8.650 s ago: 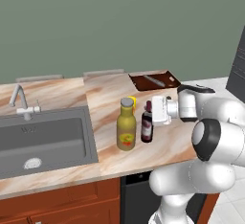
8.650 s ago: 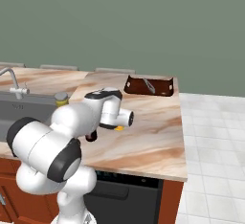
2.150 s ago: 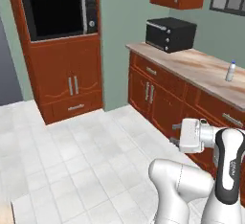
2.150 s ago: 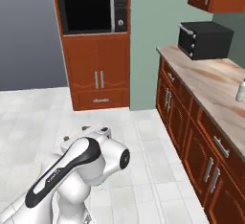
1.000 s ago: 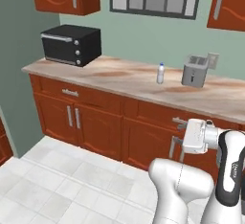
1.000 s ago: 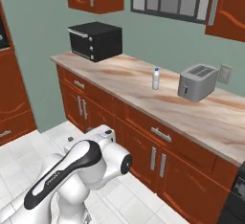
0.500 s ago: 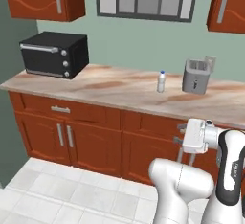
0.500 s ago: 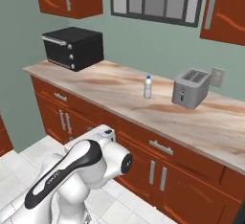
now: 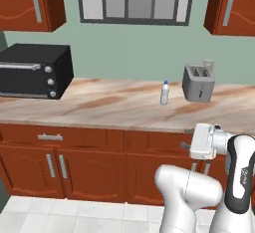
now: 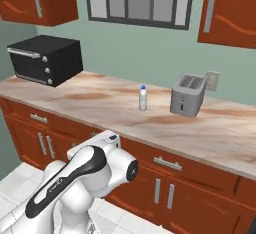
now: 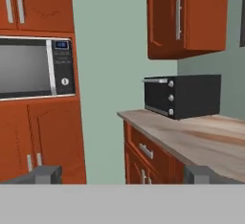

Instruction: Place the drinks on the dining counter in a tight cluster.

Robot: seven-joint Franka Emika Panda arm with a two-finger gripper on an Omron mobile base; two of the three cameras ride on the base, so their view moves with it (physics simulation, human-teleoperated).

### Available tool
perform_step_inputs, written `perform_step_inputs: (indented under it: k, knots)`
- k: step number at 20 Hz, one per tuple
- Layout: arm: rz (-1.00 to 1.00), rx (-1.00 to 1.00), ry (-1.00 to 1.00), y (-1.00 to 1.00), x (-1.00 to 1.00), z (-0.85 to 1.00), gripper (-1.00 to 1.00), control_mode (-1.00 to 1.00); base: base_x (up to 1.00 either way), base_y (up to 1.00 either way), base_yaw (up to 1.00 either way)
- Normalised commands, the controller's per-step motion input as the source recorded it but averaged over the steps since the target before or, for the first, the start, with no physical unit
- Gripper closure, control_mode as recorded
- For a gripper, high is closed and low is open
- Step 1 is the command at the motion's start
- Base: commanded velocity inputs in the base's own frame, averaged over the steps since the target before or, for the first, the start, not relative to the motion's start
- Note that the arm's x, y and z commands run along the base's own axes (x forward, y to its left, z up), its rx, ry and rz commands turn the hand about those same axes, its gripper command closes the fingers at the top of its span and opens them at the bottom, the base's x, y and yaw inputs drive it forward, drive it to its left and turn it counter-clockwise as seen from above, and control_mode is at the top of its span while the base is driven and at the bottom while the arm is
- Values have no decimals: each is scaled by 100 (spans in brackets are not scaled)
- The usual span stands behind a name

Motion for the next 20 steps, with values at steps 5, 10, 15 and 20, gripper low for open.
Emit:
perform_step_inputs:
  k: [5,10,15,20]
  knots:
    - [0,0,0,0,0,0,-100,100,68,46,-24]
    - [0,0,0,0,0,0,-100,100,66,26,-3]
    - [0,0,0,0,0,0,-100,100,58,20,-10]
    - [0,0,0,0,0,0,-100,100,57,26,-8]
